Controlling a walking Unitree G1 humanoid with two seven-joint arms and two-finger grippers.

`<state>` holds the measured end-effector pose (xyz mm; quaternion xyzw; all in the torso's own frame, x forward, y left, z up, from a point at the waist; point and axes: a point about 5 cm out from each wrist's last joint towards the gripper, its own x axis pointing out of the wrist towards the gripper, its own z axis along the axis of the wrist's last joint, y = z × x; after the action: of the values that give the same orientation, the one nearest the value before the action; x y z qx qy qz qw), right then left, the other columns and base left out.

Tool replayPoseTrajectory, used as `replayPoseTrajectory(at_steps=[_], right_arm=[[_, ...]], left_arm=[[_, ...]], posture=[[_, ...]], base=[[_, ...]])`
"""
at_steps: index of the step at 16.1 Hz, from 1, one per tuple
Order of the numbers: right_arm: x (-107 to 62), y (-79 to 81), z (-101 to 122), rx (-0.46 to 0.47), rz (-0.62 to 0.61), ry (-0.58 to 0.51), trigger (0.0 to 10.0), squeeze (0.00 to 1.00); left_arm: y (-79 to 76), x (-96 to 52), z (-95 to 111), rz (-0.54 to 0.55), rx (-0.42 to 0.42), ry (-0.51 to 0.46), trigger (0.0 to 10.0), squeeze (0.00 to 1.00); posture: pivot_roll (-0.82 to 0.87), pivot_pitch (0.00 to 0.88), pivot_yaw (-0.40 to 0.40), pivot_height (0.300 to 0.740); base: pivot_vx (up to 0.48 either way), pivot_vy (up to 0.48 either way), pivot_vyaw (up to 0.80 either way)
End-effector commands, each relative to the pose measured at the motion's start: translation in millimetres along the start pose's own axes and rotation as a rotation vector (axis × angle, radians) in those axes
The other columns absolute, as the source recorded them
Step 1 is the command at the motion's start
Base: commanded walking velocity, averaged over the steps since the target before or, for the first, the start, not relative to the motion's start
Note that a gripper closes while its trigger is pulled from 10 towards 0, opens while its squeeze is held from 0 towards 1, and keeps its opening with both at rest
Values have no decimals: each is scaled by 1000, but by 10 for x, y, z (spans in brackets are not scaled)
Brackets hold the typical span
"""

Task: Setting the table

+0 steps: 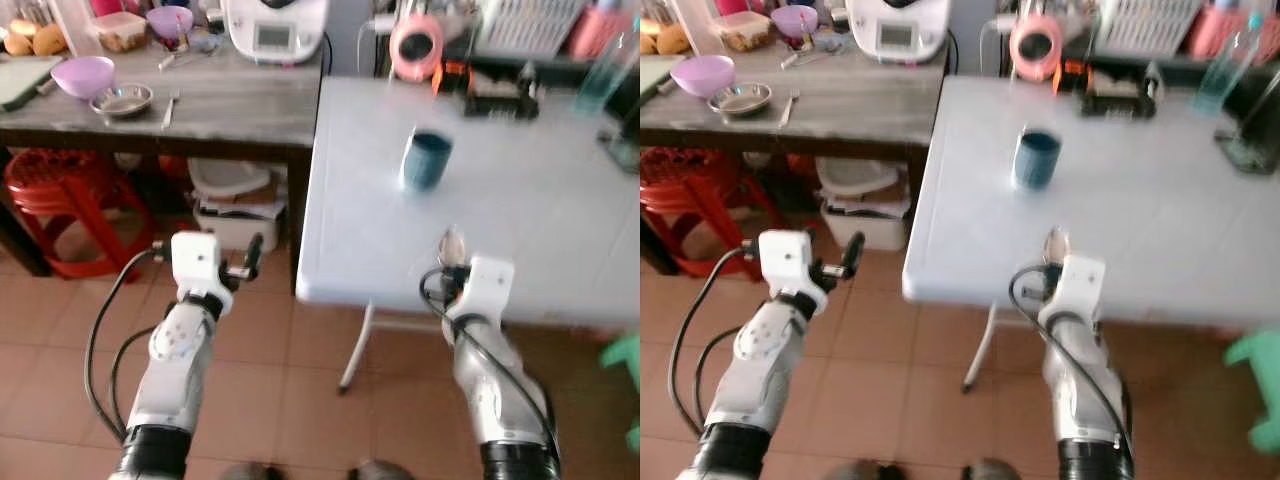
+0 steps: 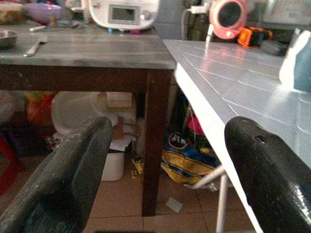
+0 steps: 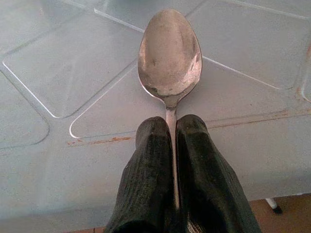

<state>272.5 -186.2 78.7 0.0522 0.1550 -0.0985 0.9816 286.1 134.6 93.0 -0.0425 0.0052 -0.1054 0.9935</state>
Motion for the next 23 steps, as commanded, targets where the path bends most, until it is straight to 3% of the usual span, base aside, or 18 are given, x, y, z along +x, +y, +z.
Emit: replayPoseTrajectory(at_steps=[1, 3, 10, 11, 16, 23], right_arm=[[4, -8, -13, -3, -8, 4, 10000, 0], [21, -19, 22, 6, -10, -10, 10000, 0], [58, -65, 282, -93, 6, -167, 10000, 0], [20, -13, 366, -145, 36, -240, 10000, 0], [-113, 63, 469, -207, 92, -358, 10000, 0], [-136, 86, 486, -198, 108, -393, 10000, 0]], left_arm=[[-10, 5, 19, -22, 17, -8, 10000, 0], [-5, 5, 17, -22, 21, -10, 10000, 0], [11, -2, 51, -11, 89, -43, 10000, 0], [46, -27, 19, 26, 103, -24, 10000, 0], [97, -199, -22, 100, 134, -7, 10000, 0], [75, -172, 1, 97, 145, -10, 10000, 0]], posture=[[-48, 0, 11, 740], [-48, 0, 12, 740], [-47, 0, 4, 740], [-45, 0, 3, 740], [-30, 0, -6, 740], [-37, 0, 7, 740]], base=[[0, 439, 0], [0, 431, 0], [218, 383, 0], [368, 307, 0], [369, 306, 0], [371, 304, 0]])
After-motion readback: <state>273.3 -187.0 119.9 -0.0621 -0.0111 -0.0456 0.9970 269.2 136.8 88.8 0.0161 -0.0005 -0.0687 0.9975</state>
